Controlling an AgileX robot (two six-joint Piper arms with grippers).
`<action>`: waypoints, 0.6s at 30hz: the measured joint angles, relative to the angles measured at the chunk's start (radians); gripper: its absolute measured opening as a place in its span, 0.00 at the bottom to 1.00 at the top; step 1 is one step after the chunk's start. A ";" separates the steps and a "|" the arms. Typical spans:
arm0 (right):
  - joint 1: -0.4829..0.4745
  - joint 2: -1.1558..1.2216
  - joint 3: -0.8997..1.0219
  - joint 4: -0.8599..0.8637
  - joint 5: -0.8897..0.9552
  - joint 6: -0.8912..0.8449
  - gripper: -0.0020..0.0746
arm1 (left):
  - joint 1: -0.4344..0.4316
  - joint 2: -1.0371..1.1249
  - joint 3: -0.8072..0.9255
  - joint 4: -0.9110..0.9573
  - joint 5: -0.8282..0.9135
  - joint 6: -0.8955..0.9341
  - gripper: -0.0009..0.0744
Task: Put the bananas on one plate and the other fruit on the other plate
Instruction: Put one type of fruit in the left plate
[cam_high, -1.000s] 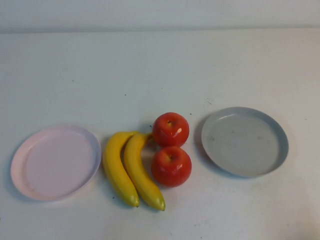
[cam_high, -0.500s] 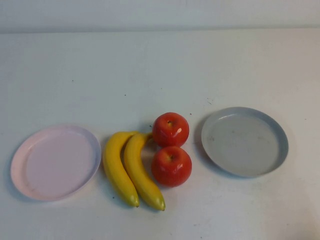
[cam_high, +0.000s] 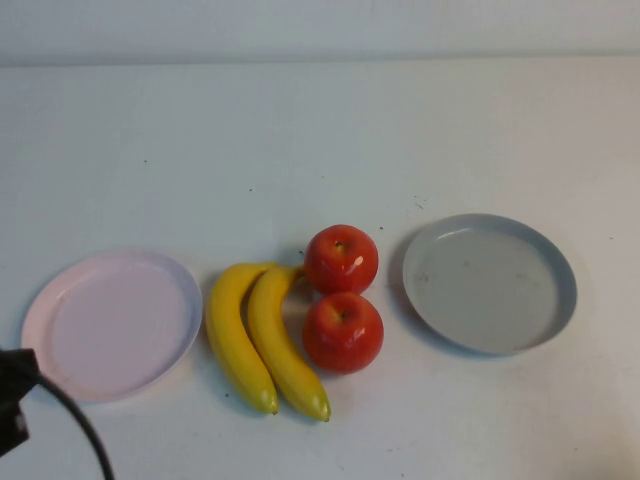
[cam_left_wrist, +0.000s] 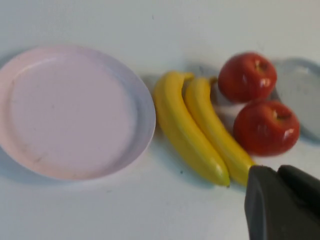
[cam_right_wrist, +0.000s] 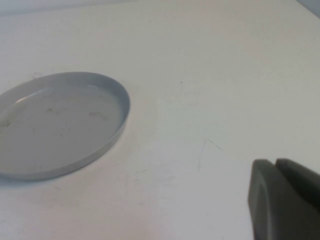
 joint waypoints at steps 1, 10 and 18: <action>0.000 0.000 0.000 0.000 0.000 0.000 0.00 | 0.000 0.053 -0.040 0.000 0.049 0.040 0.02; 0.000 0.000 0.000 0.000 0.000 0.000 0.00 | -0.004 0.495 -0.368 -0.018 0.276 0.308 0.01; 0.000 0.000 0.000 0.000 0.000 0.000 0.00 | -0.217 0.814 -0.552 0.094 0.279 0.286 0.01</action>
